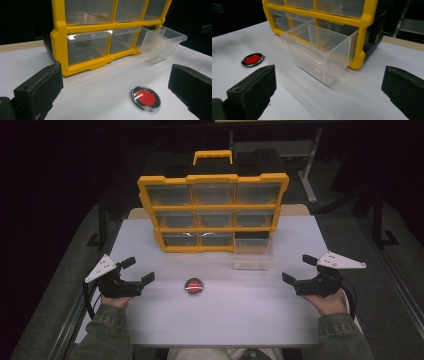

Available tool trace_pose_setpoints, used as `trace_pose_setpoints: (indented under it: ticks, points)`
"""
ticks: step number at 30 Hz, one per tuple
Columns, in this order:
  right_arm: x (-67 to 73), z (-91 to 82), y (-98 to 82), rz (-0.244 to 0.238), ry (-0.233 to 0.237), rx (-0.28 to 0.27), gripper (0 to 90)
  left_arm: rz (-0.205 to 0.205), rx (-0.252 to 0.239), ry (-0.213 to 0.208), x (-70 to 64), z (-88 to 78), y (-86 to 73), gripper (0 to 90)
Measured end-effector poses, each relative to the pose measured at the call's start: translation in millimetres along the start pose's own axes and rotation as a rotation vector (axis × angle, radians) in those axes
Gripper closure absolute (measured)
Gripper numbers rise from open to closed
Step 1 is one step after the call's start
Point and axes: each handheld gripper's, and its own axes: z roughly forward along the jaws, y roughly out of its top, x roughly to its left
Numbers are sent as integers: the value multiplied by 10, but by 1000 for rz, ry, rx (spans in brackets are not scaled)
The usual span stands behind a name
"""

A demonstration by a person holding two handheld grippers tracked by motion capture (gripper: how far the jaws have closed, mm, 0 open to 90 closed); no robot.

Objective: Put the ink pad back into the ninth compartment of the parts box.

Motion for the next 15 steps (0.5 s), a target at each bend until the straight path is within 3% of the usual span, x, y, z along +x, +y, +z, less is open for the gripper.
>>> trace_pose_setpoints:
  ticks: [7, 15]
  points:
    - [-63, 1, -32, 31, -10, -9, 0, 2, 0, 4, -18, -24, -5, 0]
    - [-69, -20, -23, 29, -11, -30, 0, -4, 14, 9, -53, -19, 18, 0]
